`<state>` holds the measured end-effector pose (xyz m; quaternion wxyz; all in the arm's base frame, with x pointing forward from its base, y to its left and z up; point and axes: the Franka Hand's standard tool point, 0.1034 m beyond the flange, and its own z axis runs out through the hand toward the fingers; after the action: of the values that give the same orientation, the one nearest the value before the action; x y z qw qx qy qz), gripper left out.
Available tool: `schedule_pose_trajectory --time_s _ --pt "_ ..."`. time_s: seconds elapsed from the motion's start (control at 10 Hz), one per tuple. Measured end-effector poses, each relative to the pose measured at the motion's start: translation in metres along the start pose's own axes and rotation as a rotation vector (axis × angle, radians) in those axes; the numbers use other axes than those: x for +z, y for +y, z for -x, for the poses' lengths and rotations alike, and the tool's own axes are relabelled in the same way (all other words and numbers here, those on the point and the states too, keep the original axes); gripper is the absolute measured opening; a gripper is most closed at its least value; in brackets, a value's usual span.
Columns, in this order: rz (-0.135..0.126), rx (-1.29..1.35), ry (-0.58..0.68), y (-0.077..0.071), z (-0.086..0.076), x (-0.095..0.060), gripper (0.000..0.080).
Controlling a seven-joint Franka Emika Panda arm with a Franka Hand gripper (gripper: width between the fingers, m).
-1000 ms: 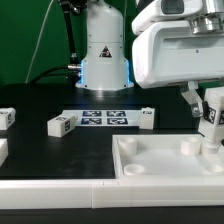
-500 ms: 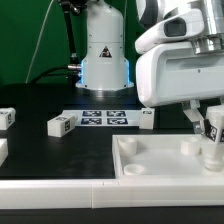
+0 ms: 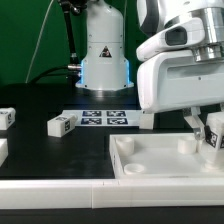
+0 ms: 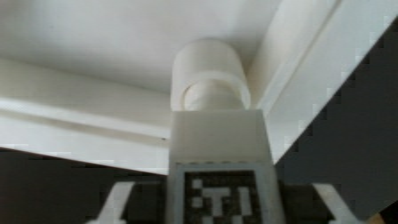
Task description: Assemble one leg
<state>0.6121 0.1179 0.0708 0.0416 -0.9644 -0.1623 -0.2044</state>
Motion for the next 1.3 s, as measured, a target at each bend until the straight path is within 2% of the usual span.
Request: schedule_pose_trajectory --time_s 0.4,0.5,0.6,0.7,0.8,0.9,1.0,1.3 --pt "0.012 0.0 0.046 0.0005 -0.0013 0.0028 0.029" --pt "0.012 0.0 0.046 0.0006 -0.0013 0.0028 0.0351" --pt "0.012 0.0 0.046 0.0005 -0.0013 0.0028 0.0351" --pt "0.012 0.0 0.046 0.0005 -0.0014 0.0028 0.0556" --pt "0.012 0.0 0.046 0.0005 -0.0014 0.0028 0.0556" --pt "0.012 0.0 0.046 0.0005 -0.0014 0.0028 0.0629" --pt "0.012 0.0 0.046 0.0005 -0.0014 0.0028 0.0645" --pt "0.012 0.0 0.046 0.0005 -0.0014 0.0028 0.0649"
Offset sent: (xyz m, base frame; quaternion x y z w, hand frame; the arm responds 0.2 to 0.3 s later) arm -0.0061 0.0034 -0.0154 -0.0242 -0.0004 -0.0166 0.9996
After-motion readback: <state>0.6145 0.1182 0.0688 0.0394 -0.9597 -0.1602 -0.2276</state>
